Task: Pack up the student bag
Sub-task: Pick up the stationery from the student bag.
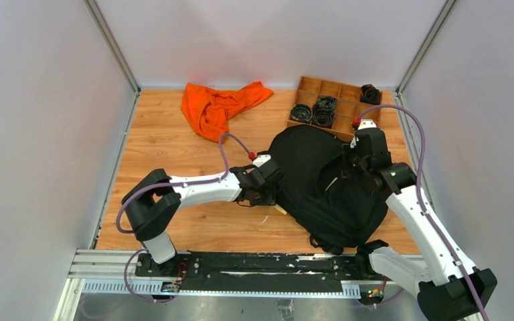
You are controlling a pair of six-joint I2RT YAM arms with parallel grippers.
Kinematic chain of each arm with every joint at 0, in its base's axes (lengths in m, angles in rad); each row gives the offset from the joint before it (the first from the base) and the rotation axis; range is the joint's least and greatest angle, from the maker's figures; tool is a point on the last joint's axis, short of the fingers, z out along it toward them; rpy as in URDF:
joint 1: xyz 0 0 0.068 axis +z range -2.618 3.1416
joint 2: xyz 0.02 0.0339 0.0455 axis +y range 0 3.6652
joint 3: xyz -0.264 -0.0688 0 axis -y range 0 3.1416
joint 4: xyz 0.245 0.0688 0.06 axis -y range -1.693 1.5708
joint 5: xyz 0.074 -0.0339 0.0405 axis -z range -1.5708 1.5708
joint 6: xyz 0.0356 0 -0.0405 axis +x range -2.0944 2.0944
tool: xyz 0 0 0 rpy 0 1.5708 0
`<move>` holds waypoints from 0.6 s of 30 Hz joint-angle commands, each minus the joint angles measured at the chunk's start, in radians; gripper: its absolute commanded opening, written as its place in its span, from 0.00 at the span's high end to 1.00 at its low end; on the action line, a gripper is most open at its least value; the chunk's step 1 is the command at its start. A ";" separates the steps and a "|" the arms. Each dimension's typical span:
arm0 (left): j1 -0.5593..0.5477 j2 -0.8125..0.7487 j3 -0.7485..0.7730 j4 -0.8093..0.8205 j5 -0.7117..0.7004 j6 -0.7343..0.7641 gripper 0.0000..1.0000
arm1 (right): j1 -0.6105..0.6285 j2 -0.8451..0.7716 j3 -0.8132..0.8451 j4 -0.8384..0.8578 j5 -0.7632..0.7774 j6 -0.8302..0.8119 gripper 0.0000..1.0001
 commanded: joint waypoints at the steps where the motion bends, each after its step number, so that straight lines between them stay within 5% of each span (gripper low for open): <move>1: 0.000 0.063 0.063 0.068 -0.031 -0.044 0.54 | -0.008 -0.020 0.034 -0.039 0.023 -0.008 1.00; 10: 0.000 0.104 0.072 0.065 -0.059 -0.072 0.41 | -0.008 -0.016 0.033 -0.042 0.020 -0.003 1.00; 18: 0.000 0.148 0.083 -0.014 -0.039 -0.085 0.47 | -0.007 -0.018 0.028 -0.041 0.025 -0.007 1.00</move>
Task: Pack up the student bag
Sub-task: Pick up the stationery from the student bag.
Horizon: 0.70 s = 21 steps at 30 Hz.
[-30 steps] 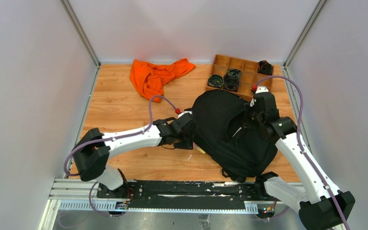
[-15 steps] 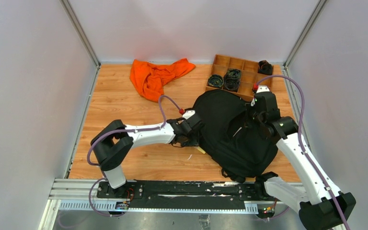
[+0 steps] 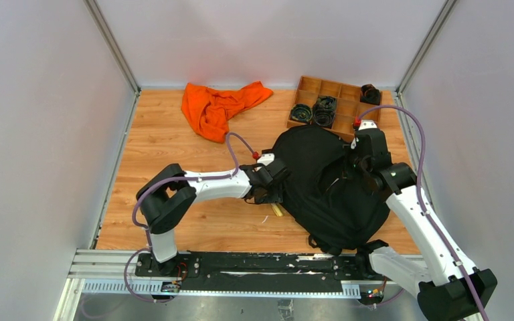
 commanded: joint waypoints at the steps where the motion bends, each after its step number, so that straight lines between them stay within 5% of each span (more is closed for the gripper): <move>1: -0.002 0.002 -0.027 -0.030 -0.012 -0.029 0.47 | -0.008 -0.016 0.026 -0.021 0.012 -0.006 1.00; 7: -0.002 -0.072 -0.105 -0.022 -0.028 -0.031 0.52 | -0.008 -0.011 0.013 -0.006 -0.007 0.001 1.00; 19: -0.001 -0.200 -0.108 -0.112 -0.095 -0.042 1.00 | -0.007 -0.018 0.008 -0.002 -0.007 0.000 1.00; 21: -0.001 -0.259 -0.086 -0.167 -0.133 -0.021 1.00 | -0.008 -0.020 0.010 -0.004 -0.007 -0.002 1.00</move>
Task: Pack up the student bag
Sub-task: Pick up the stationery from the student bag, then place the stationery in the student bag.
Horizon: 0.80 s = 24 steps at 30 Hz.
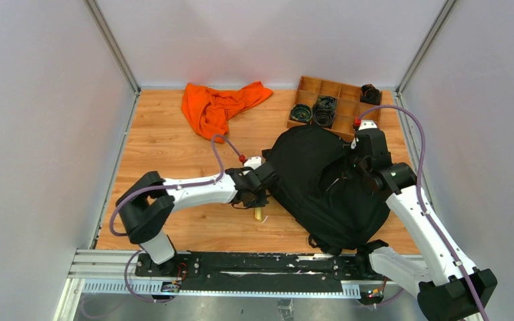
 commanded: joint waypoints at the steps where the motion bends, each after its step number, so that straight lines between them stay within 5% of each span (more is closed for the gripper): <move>1: 0.000 -0.163 0.041 -0.123 -0.126 0.033 1.00 | -0.008 -0.023 0.011 -0.005 -0.007 0.000 1.00; 5: 0.000 -0.313 0.102 -0.094 -0.152 0.154 1.00 | -0.008 -0.036 0.002 0.002 -0.017 0.004 1.00; 10: 0.000 -0.363 0.176 0.192 0.062 0.345 1.00 | -0.008 -0.051 -0.007 0.015 -0.039 0.002 1.00; 20: 0.000 0.044 0.471 0.396 0.506 0.413 1.00 | -0.008 -0.082 -0.010 0.006 -0.051 0.011 1.00; 24: 0.000 0.139 0.464 0.525 0.598 0.354 1.00 | -0.008 -0.094 -0.014 -0.003 -0.050 0.007 1.00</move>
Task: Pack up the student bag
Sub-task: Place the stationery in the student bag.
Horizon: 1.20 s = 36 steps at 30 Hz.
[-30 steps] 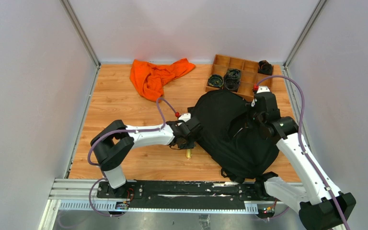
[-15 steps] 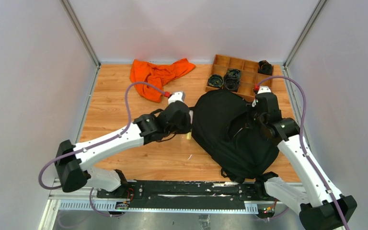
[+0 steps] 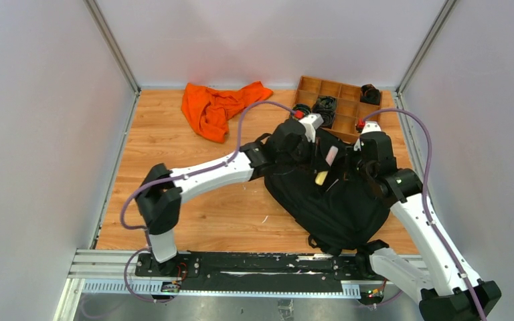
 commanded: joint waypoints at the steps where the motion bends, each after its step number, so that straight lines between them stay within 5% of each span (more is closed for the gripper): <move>1: 0.000 0.084 0.003 0.159 0.178 -0.043 1.00 | -0.007 -0.036 -0.005 -0.005 -0.019 0.005 1.00; 12: -0.014 0.224 0.061 0.149 0.276 -0.097 1.00 | -0.007 -0.030 0.003 -0.002 -0.008 0.006 1.00; 17: -0.013 0.239 0.082 0.041 0.285 -0.079 0.63 | -0.008 -0.021 0.003 0.001 0.012 -0.014 0.97; 20: -0.014 0.211 0.085 -0.010 0.284 -0.047 0.52 | -0.008 -0.031 -0.003 0.002 0.029 -0.035 0.89; 25: -0.014 0.165 0.112 -0.083 0.303 -0.003 0.52 | -0.007 -0.069 -0.019 -0.017 0.115 -0.008 0.43; 28: -0.014 0.134 0.096 -0.061 0.377 0.015 0.56 | -0.009 -0.102 -0.029 0.006 0.218 0.019 0.31; 30: -0.013 0.102 0.072 -0.057 0.375 0.018 0.58 | -0.053 -0.098 -0.005 0.020 0.197 0.066 0.30; 36: 0.011 0.039 0.089 -0.213 0.184 0.083 0.60 | -0.362 0.044 0.036 0.082 -0.182 0.192 0.38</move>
